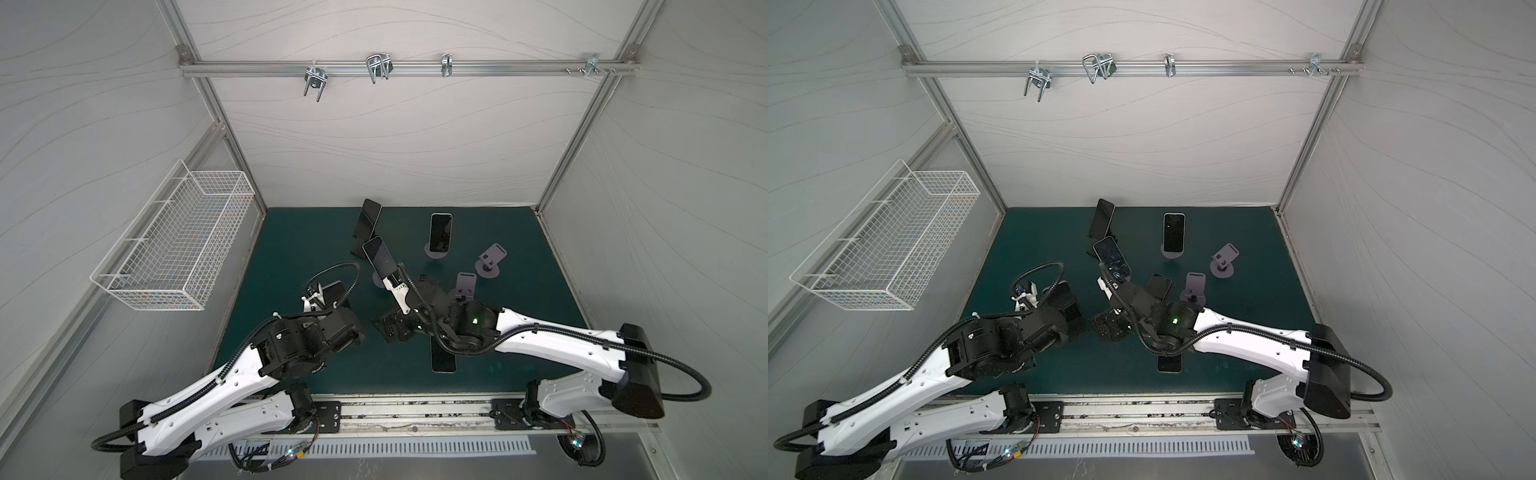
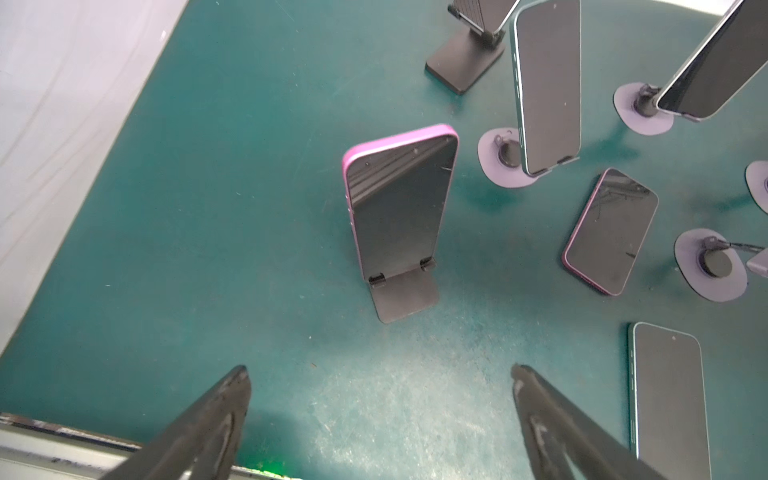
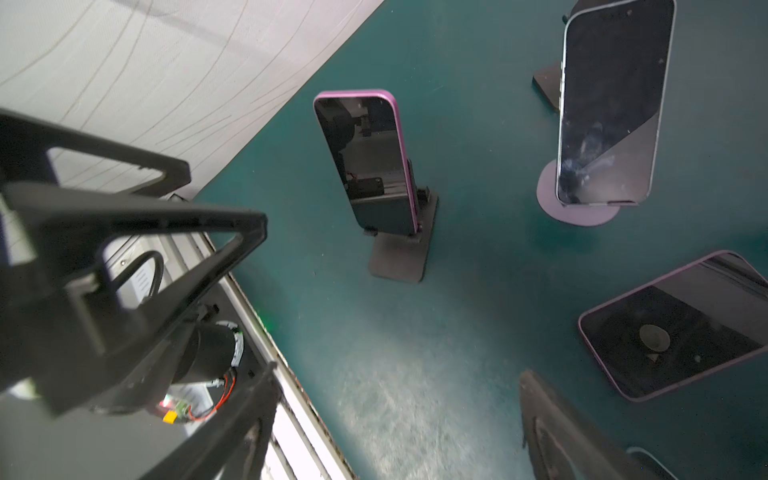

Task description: Remove the phone from the phone stand

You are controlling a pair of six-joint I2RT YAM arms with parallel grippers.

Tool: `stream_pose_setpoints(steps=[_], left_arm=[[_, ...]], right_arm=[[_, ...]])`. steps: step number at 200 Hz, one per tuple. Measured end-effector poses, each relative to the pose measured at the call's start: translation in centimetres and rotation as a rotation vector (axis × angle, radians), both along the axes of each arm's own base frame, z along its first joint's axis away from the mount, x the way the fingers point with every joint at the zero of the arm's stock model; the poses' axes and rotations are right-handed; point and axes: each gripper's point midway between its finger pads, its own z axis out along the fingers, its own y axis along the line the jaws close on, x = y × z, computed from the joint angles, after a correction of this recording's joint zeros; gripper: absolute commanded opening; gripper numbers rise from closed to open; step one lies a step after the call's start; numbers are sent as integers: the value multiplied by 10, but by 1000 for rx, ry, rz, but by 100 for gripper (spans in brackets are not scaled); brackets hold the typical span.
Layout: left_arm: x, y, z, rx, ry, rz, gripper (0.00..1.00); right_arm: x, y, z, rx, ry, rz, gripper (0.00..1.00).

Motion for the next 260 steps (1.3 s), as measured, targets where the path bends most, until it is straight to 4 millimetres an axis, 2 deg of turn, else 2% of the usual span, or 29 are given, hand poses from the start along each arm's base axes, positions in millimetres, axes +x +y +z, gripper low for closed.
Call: stream_pose_setpoints(steps=[100,191,260], left_arm=[[-7,18,4,-43,-38,64,99],[-17,34,-11,-41,-22,101,99],[-22,44,-11,-42,-26,115,99]], right_arm=[[14,55,-15,-2,-16,5,92],[22,78,-23,1,-21,0,92],[31,97,-35,-6,-25,-18,95]])
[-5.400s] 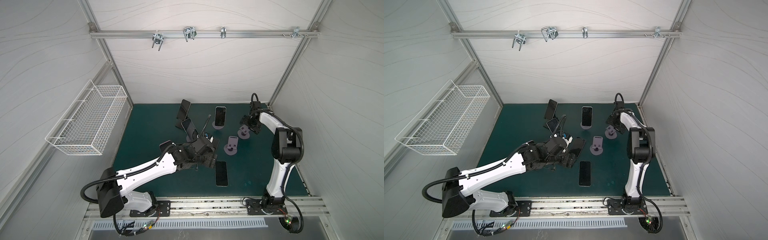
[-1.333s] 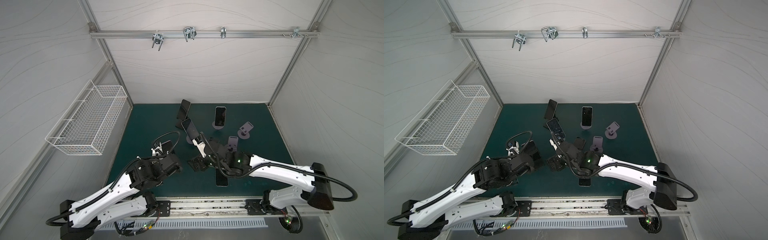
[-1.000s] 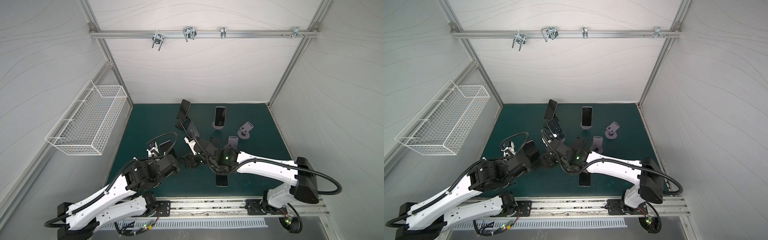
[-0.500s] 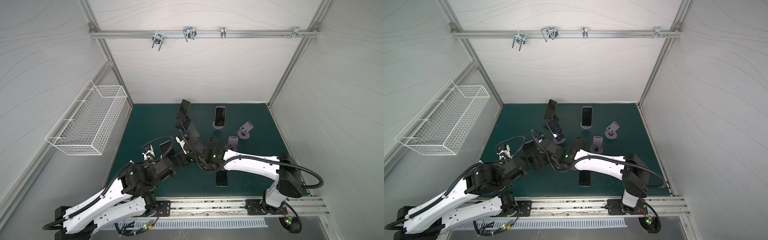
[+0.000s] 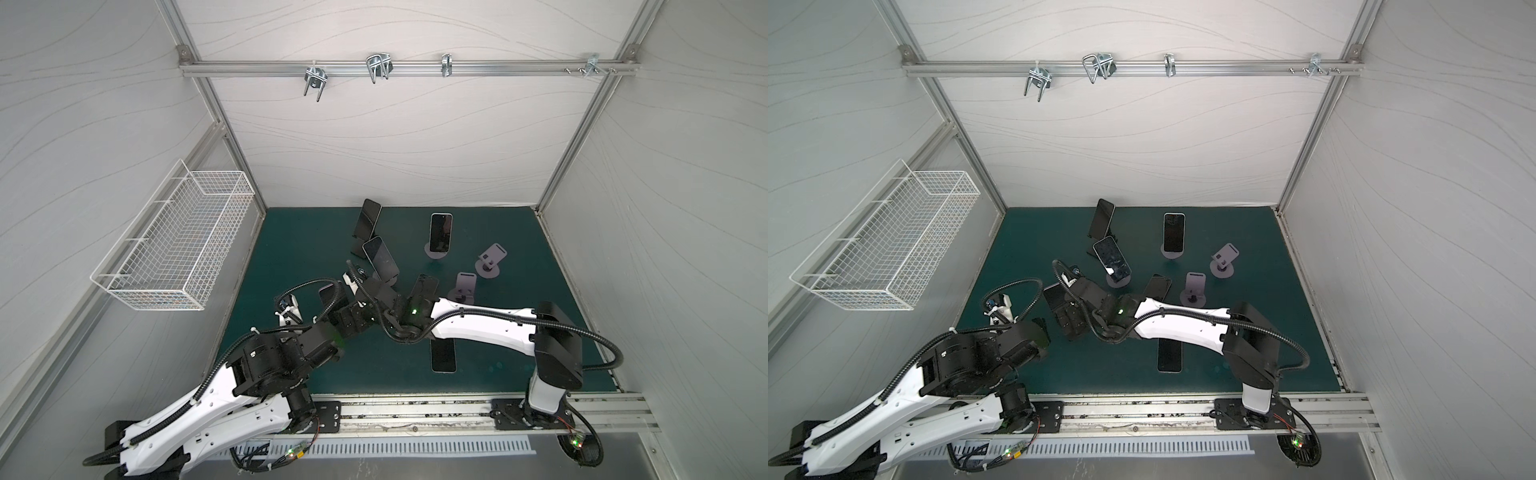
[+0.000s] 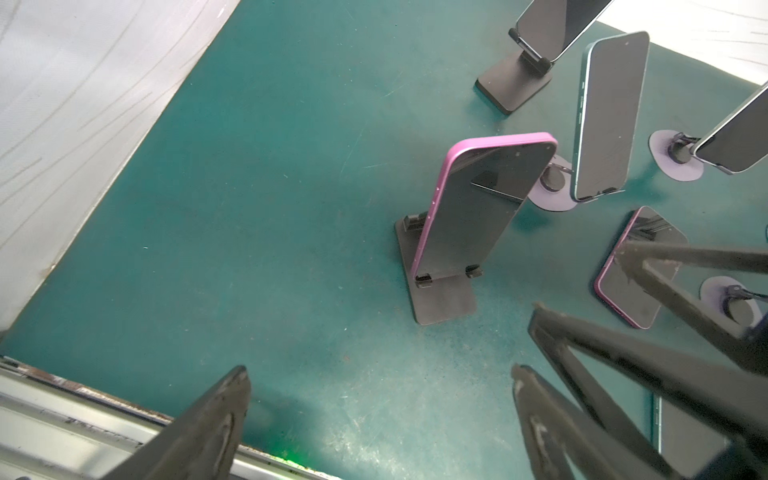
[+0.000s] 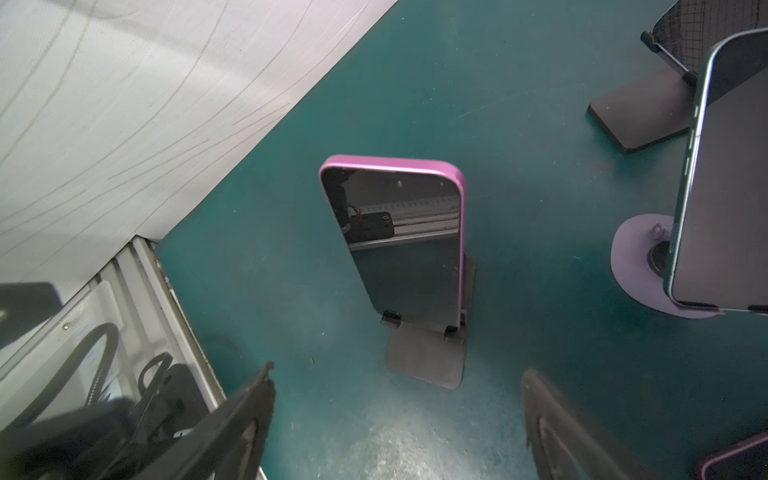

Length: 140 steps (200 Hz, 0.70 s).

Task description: Remove the phone from the phone stand

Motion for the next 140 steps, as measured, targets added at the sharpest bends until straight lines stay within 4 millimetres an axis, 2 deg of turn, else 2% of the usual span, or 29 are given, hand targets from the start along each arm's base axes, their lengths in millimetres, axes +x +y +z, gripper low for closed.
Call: stream_pose_setpoints(steps=[54,140], left_arm=[[-3,6,1,3,-5,9,99],[-8,15,0,3,-1,19,99]], right_arm=[[8,15,-2,3,-11,-21,99],[14,32,-13,2,-1,-31,99]])
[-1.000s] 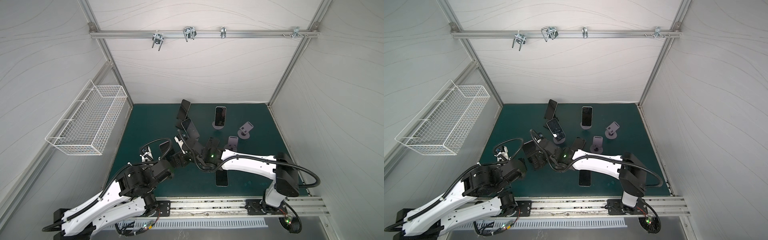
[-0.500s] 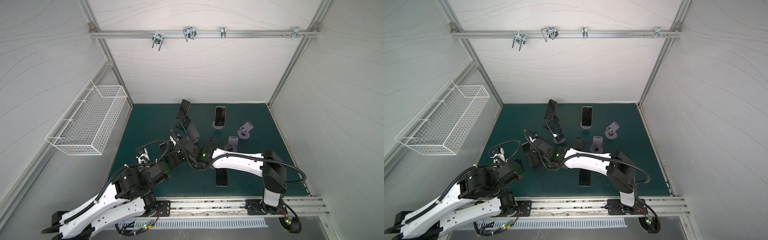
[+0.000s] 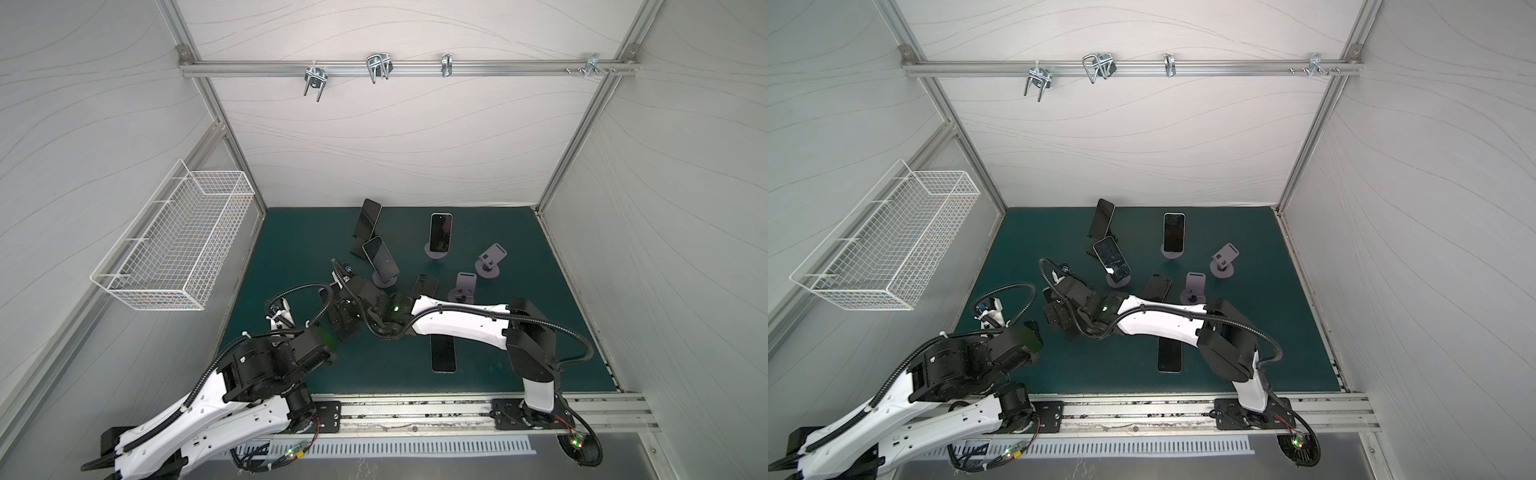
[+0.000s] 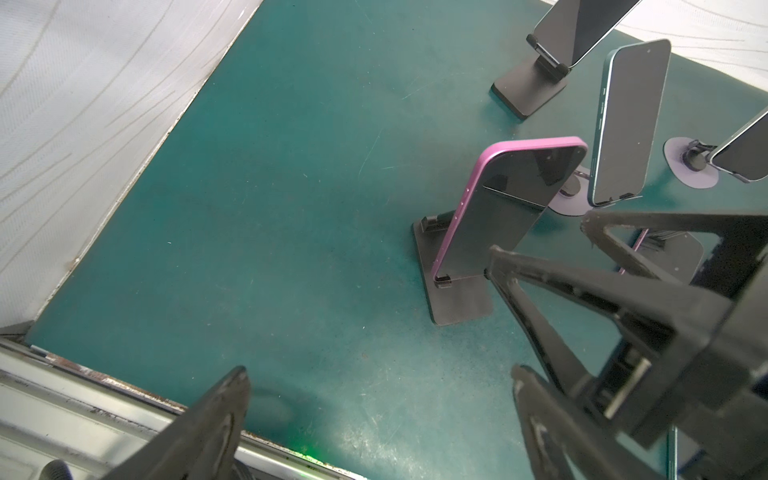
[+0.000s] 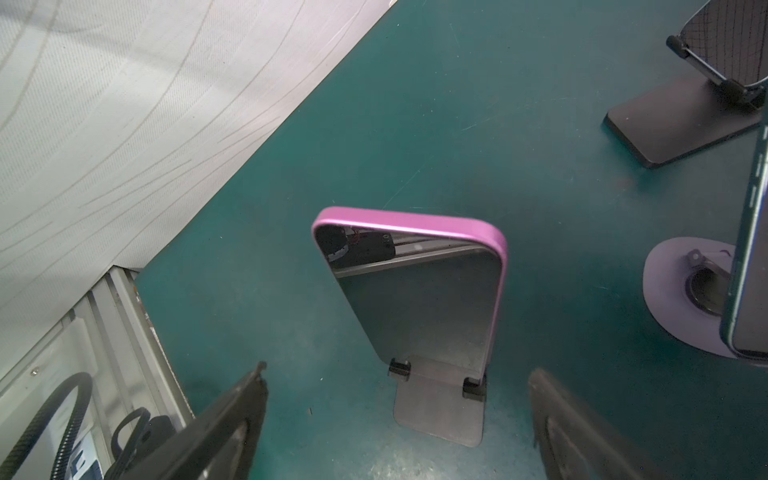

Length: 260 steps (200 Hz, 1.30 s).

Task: Remove the phone from the phone stand
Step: 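Close the right gripper on the top edge of the pink phone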

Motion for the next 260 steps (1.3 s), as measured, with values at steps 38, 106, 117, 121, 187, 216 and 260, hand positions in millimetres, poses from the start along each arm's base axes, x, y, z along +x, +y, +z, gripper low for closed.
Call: stream_pose_setpoints(steps=[38,106,117,121,187,216,260], left_arm=[[-1,1,-1,-8,-2,-8,99],[-7,5,-13,-29,10,-15,99],[-8,5,-14,-28,15,-17,99],[-8,4,-14,-29,16,-17,99],[-7,0,-21,-34,27,-24,99],[-7,0,-22,-35,26,-24,99],[-7,0,-22,-45,20,-24,99]], right_arm=[[3,4,-5,-6,-1,-9,99],[9,11,-4,-7,-13,-29,99],[10,13,-3,-3,-13,-30,99],[10,13,-2,-1,-14,-31,99],[19,21,-14,-39,-33,-69,99],[23,21,-17,-57,-50,-88,99],[26,23,-25,-84,-73,-84,95]])
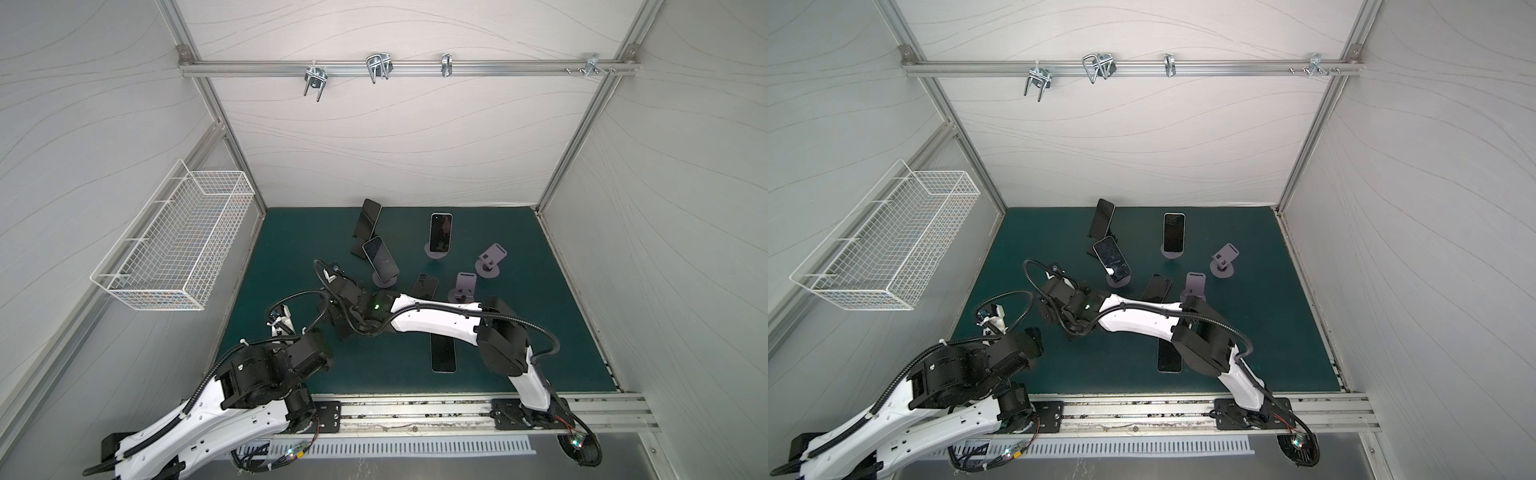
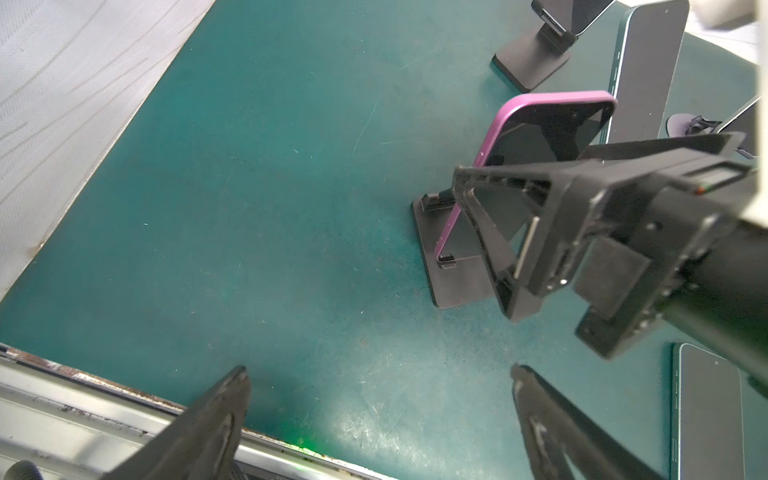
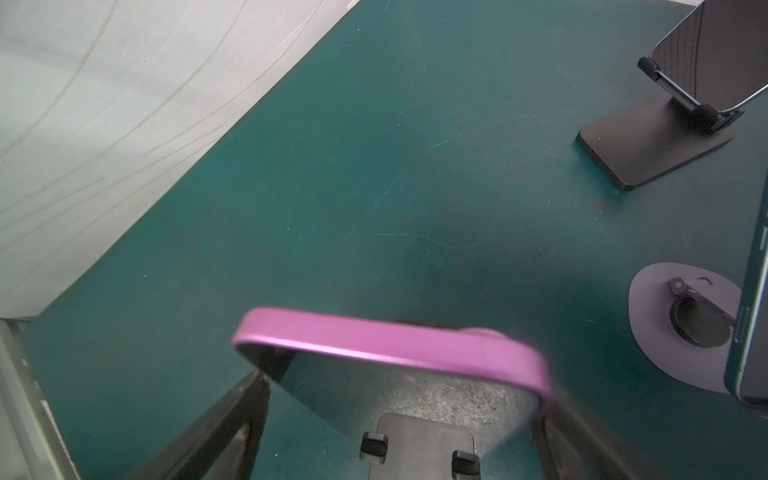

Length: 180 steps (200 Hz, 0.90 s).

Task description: Remove the phone from the phone stand

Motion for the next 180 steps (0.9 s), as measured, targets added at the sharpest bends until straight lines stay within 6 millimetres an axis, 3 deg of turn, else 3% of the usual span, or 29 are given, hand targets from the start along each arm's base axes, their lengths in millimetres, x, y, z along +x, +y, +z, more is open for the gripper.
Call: stream_pose_setpoints(steps=[180], left_arm=[[-1,1,0,-11,-6,2,99]], right_arm=[[6,3,-2,-25,-36,-3,74]])
